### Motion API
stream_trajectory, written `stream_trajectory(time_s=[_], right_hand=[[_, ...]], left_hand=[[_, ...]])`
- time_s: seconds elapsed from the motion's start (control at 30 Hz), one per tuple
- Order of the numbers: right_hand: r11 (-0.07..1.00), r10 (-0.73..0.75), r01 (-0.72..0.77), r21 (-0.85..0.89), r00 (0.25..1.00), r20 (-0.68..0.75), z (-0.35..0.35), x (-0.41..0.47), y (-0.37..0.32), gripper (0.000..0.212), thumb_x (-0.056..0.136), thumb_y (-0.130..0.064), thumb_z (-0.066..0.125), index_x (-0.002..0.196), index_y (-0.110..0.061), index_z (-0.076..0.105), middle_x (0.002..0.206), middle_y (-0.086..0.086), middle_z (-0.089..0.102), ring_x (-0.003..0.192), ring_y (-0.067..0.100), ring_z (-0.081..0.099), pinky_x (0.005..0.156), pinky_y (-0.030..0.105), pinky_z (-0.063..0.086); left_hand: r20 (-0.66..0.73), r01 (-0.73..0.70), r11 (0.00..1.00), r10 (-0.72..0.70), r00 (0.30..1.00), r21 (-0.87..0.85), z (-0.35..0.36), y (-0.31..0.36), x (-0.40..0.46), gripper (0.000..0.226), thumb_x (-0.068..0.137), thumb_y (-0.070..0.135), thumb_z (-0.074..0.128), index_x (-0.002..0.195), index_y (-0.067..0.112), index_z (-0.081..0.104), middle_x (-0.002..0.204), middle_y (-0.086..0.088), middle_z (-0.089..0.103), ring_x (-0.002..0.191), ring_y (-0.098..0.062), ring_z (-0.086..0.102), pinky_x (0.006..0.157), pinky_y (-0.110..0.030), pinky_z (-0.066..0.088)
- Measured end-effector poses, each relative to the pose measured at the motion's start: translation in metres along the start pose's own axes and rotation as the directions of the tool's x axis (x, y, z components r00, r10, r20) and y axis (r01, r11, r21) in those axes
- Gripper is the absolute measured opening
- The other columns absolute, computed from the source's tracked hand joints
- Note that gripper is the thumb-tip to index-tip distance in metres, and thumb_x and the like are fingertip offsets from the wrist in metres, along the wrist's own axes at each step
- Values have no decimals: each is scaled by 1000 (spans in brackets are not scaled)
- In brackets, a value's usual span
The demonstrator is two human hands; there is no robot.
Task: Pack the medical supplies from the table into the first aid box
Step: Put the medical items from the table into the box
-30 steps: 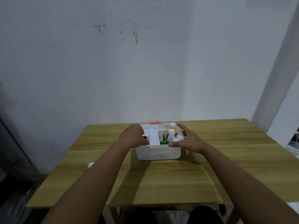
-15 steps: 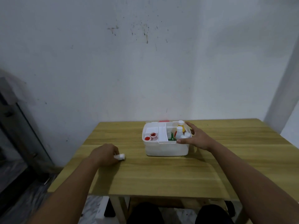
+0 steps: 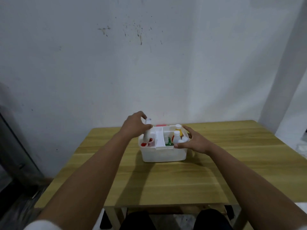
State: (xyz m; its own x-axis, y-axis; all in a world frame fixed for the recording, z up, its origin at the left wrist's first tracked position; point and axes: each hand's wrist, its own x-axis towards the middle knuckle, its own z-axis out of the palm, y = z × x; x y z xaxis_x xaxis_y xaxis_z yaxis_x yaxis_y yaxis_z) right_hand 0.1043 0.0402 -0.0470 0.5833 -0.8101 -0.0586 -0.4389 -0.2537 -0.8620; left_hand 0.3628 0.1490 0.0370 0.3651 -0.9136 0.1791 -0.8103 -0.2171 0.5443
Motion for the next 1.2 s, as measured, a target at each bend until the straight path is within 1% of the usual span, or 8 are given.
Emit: stream_trajectory(time_s=[0.4, 0.53, 0.7, 0.77, 0.87, 1.0, 1.13, 1.2], right_hand=[[1000, -4, 6, -28, 998, 60, -9, 7, 0, 132, 56, -53, 97, 161, -32, 21, 151, -5, 51, 133, 17, 53, 109, 37, 48], [999, 34, -33, -5, 999, 37, -20, 17, -7, 111, 70, -58, 85, 160, -30, 27, 139, 2, 58, 119, 18, 60, 94, 34, 54], [981, 135, -117, 154, 984, -114, -20, 42, -7, 78, 81, -78, 57, 138, -25, 58, 133, 2, 65, 114, 22, 66, 99, 47, 55], [959, 228, -201, 199, 966, -119, -18, 55, -1, 70, 84, -81, 53, 125, -26, 65, 120, 3, 71, 109, 25, 68, 96, 45, 55], [933, 304, -260, 249, 940, -153, -12, 75, 8, 68, 90, -71, 55, 97, -6, 75, 93, 10, 78, 79, 23, 70, 74, 33, 54], [917, 336, -272, 293, 922, -194, -7, 98, 14, 54, 98, -51, 57, 93, -1, 76, 79, 10, 76, 63, 20, 68, 55, 26, 47], [833, 399, -308, 459, 910, -113, -10, 116, 15, 36, 95, -36, 62, 96, 0, 68, 86, 20, 66, 73, 30, 62, 62, 32, 49], [822, 388, -300, 484, 917, -91, -12, 122, 15, 30, 92, -32, 63, 95, -2, 67, 85, 18, 61, 74, 29, 56, 69, 38, 45]], left_hand=[[43, -80, 965, 71, 997, 250, 57, 21, 18, 28, 88, 47, 69, 75, 23, 66, 76, 4, 68, 73, -17, 65, 64, -29, 51], [-66, -56, 994, 63, 996, 95, 53, 7, 33, 40, 95, 44, 61, 66, 17, 67, 58, 5, 62, 59, -17, 63, 56, -26, 46], [-179, 116, 984, -139, 974, -134, 45, -33, 58, 34, 96, 47, 58, 86, 17, 71, 81, 3, 70, 77, -15, 65, 68, -29, 45], [-91, 238, 934, -270, 959, -267, 50, -58, 70, 38, 95, 49, 59, 96, 13, 71, 93, -2, 72, 87, -21, 67, 78, -35, 52], [170, 471, 706, -456, 874, -529, 62, -82, 81, 50, 91, 57, 63, 107, 9, 68, 99, -9, 74, 86, -26, 69, 85, -41, 56], [352, 566, 565, -449, 821, -600, 75, -89, 90, 54, 92, 58, 62, 105, 6, 69, 86, -7, 73, 74, -23, 66, 59, -31, 48], [376, 555, 495, -419, 827, -669, 80, -85, 101, 46, 91, 53, 67, 89, 8, 66, 59, 0, 65, 48, -16, 62, 50, -24, 45], [367, 541, 521, -405, 837, -660, 79, -84, 108, 50, 89, 56, 67, 96, 6, 66, 72, -1, 69, 61, -17, 66, 55, -28, 47]])
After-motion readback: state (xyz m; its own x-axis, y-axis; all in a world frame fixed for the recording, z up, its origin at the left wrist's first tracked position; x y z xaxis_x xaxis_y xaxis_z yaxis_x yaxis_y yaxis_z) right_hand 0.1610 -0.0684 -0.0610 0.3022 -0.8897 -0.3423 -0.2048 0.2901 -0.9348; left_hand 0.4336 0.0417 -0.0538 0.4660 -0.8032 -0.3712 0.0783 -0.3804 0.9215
